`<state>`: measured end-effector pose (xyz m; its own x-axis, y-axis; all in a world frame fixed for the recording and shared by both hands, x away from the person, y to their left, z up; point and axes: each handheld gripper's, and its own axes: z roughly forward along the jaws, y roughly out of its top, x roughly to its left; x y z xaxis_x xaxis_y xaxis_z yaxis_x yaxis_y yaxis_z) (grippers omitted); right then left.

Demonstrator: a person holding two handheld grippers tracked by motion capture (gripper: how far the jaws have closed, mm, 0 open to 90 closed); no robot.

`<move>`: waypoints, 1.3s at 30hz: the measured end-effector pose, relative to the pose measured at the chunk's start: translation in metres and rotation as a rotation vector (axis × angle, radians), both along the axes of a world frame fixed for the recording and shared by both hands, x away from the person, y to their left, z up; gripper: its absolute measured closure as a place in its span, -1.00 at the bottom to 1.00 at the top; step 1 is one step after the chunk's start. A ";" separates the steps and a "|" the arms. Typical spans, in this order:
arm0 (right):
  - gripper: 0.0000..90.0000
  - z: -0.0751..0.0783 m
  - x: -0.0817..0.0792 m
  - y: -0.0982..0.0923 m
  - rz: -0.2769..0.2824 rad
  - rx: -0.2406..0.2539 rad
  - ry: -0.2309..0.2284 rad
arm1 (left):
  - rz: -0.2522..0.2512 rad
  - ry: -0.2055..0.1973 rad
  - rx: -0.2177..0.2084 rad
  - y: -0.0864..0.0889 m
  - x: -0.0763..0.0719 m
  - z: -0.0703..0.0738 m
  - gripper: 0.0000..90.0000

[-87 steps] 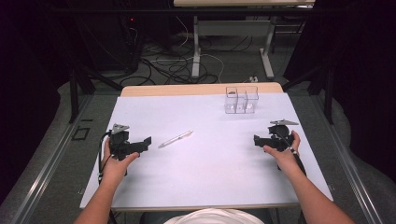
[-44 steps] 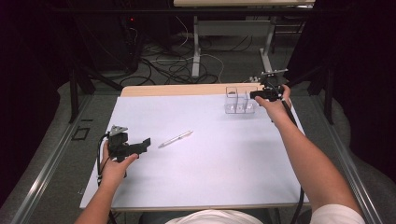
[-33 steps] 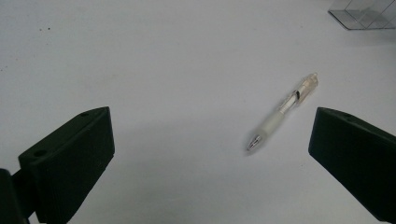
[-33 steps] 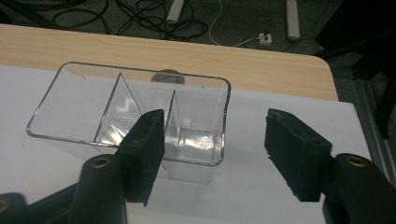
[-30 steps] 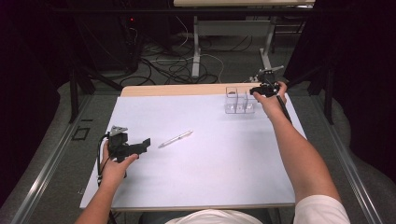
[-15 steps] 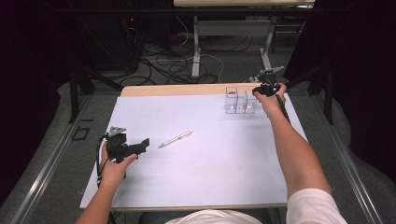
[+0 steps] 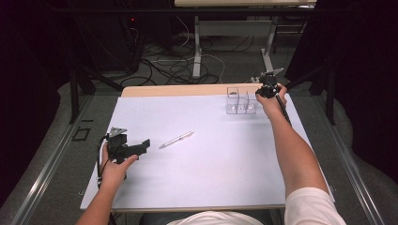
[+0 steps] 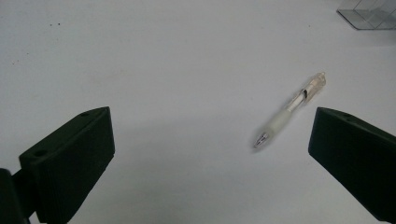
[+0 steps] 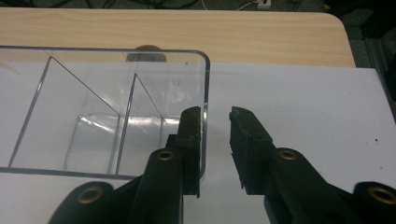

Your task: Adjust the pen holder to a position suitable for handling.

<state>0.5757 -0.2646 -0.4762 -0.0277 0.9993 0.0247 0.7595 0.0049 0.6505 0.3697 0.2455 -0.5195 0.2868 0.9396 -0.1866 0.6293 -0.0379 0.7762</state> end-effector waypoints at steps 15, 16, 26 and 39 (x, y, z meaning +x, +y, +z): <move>0.98 -0.003 0.000 0.010 -0.045 -0.015 0.024 | -0.011 0.007 0.016 -0.001 0.001 -0.001 -0.97; 0.98 -0.002 0.000 0.009 -0.047 -0.004 0.032 | -0.011 0.007 0.016 -0.001 0.001 -0.001 -0.97; 0.98 0.000 -0.004 0.009 -0.054 0.002 0.053 | -0.006 0.003 0.007 -0.003 0.002 -0.002 -0.97; 0.98 0.005 -0.033 0.016 0.004 0.016 0.103 | -0.028 0.008 0.018 -0.007 0.004 -0.001 -0.97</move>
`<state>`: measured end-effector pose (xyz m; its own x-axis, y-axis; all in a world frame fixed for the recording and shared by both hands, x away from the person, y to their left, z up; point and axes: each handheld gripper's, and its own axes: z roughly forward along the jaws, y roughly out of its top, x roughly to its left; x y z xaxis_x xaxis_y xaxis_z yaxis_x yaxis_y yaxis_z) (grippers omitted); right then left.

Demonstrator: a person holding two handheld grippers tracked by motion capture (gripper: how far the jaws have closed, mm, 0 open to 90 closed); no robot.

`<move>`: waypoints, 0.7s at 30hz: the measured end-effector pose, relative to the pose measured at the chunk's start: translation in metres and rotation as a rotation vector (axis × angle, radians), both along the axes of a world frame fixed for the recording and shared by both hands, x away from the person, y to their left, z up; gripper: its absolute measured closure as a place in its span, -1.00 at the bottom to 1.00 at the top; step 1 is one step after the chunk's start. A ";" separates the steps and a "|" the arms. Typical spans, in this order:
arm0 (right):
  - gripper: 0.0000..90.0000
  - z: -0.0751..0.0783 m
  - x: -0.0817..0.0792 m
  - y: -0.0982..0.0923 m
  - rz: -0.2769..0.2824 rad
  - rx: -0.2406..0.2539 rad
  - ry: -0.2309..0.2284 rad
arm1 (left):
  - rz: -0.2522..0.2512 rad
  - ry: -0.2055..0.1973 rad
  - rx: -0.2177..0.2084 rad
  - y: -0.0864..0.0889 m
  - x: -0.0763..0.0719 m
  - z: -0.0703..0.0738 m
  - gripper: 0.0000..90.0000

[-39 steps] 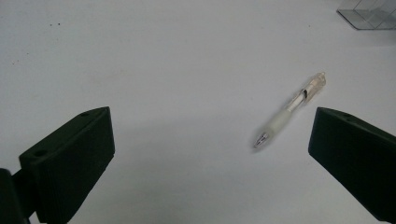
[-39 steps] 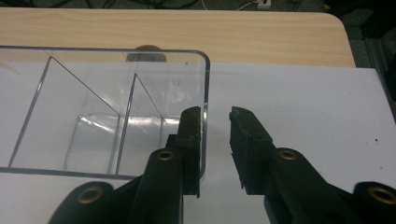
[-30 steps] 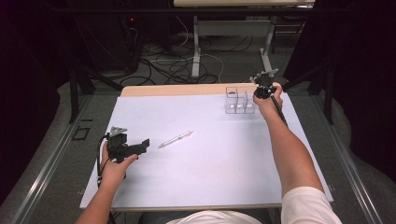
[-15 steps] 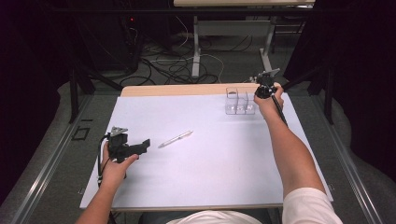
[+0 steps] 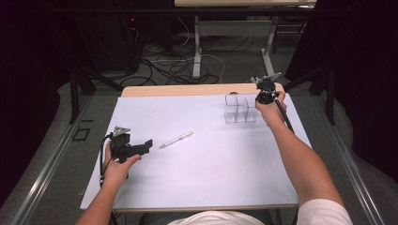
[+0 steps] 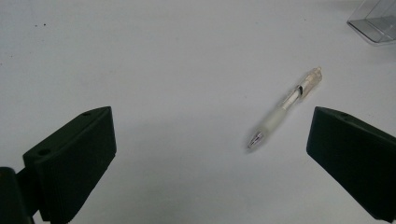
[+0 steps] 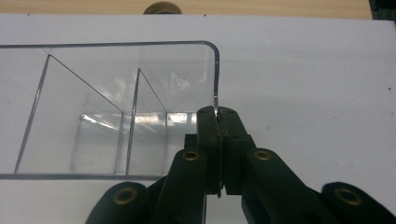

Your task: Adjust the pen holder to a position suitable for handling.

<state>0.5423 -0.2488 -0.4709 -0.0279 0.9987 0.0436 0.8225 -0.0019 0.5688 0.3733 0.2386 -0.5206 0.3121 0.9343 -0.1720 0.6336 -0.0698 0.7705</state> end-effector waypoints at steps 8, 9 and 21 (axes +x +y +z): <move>0.98 0.000 -0.026 0.002 0.049 0.026 0.007 | -0.008 -0.002 -0.003 -0.001 0.002 0.000 -0.97; 0.98 0.000 -0.026 0.002 0.049 0.026 0.007 | -0.008 -0.002 -0.003 -0.001 0.002 0.000 -0.97; 0.97 0.000 -0.064 0.004 0.116 0.047 0.017 | -0.007 -0.007 -0.006 -0.003 0.001 0.001 -0.97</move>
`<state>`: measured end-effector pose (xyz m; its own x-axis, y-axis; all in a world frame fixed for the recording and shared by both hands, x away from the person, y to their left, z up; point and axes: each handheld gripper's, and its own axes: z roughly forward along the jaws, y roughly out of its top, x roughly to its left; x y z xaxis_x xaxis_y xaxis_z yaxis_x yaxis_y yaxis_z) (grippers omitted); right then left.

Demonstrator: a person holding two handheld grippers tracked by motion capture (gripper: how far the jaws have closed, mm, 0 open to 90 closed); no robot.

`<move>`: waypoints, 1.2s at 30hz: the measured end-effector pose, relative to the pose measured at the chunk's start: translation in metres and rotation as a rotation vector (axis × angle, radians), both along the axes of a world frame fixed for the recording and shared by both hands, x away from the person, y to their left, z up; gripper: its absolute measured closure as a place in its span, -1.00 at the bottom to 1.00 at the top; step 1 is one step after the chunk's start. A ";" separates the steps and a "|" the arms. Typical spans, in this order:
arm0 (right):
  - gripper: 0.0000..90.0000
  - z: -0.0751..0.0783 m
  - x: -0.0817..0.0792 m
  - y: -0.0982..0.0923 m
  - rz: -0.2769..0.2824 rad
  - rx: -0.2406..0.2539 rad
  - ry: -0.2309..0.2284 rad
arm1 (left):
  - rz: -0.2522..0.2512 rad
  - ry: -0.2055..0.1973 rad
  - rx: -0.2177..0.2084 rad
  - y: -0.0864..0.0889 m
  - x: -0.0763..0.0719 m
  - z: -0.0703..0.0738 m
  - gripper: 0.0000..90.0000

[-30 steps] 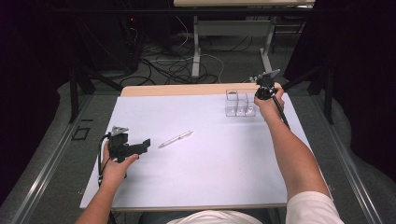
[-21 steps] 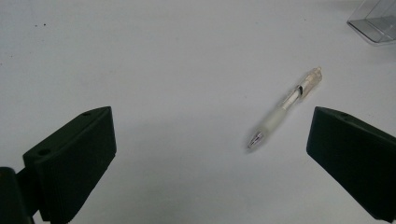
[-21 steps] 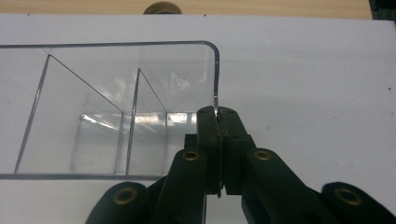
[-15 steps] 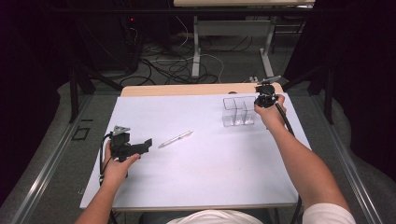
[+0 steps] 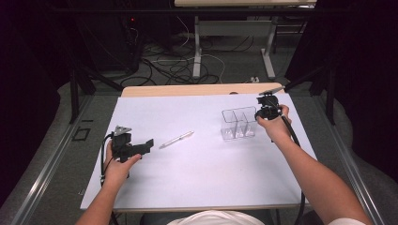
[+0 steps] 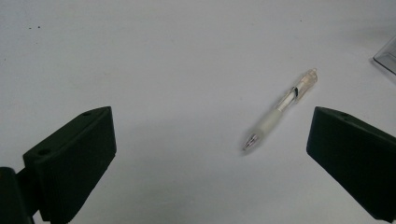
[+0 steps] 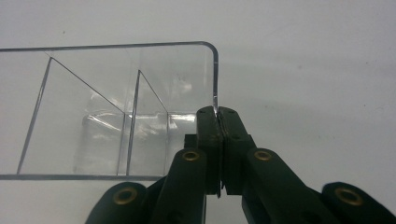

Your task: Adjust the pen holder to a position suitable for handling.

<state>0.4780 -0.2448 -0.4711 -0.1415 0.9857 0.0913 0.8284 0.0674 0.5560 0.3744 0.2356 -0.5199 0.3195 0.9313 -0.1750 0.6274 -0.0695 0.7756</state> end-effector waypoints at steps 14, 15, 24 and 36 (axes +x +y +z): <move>0.94 -0.002 -0.024 -0.001 0.030 0.038 0.005 | 0.004 0.002 -0.002 -0.001 0.000 -0.001 -0.97; 0.94 -0.002 -0.025 -0.001 0.032 0.048 0.008 | 0.004 0.002 -0.002 -0.002 0.000 -0.001 -0.97; 0.87 -0.007 -0.030 -0.009 0.044 0.112 -0.010 | 0.005 0.003 0.002 -0.002 0.000 -0.001 -0.97; 0.55 -0.001 -0.045 -0.011 0.072 0.163 -0.160 | 0.003 0.005 0.010 0.000 -0.001 0.000 -0.97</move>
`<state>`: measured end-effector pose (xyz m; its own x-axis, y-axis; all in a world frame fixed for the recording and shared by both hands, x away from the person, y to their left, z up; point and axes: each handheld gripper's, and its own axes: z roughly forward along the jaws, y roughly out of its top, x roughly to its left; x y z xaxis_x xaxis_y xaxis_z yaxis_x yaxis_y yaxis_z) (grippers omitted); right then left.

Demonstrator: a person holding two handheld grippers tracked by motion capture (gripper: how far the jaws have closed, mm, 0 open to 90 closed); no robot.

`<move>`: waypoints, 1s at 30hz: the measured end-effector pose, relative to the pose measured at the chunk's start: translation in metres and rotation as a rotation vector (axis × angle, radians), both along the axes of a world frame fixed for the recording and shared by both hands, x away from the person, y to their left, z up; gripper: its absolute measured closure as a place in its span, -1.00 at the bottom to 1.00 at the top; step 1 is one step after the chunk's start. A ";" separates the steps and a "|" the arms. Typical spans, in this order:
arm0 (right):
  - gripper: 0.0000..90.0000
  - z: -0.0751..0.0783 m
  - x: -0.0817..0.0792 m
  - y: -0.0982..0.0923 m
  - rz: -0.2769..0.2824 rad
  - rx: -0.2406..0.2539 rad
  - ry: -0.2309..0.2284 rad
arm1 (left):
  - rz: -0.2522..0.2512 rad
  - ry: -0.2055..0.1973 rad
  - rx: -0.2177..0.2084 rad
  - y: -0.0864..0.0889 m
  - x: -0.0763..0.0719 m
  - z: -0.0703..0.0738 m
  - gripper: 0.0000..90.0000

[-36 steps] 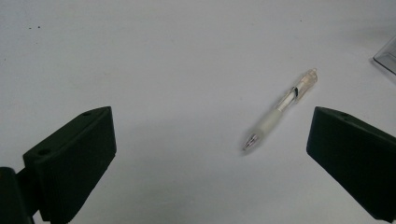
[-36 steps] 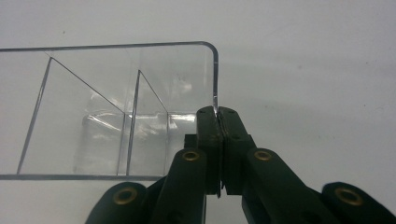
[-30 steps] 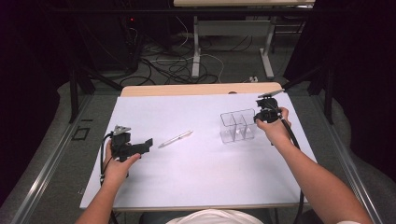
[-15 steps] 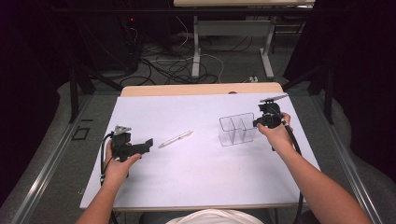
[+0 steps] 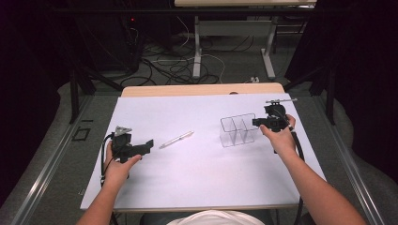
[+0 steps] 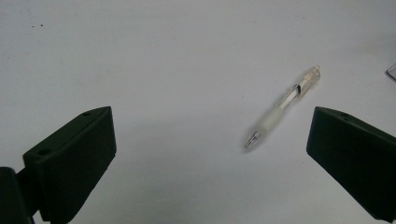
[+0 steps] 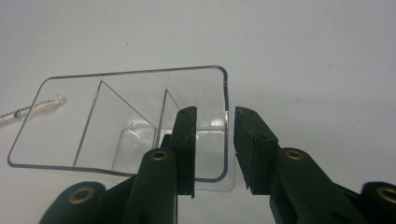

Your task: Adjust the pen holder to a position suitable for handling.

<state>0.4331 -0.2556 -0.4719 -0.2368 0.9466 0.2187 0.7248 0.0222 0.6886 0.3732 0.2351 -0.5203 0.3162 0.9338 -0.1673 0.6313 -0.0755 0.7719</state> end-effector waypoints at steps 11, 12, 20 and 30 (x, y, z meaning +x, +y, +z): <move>0.77 -0.012 -0.010 -0.018 -0.039 0.013 -0.180 | 0.005 -0.003 0.002 -0.001 0.000 0.000 -0.97; 0.83 -0.015 -0.009 -0.020 -0.043 0.011 -0.175 | 0.004 -0.003 0.004 -0.001 0.000 0.000 -0.97; 1.00 -0.032 -0.001 -0.021 -0.016 0.009 -0.121 | 0.001 -0.005 0.006 -0.001 0.000 0.000 -0.97; 1.00 -0.034 -0.001 -0.016 0.000 0.003 -0.120 | 0.000 -0.003 0.009 0.000 0.000 0.000 -0.97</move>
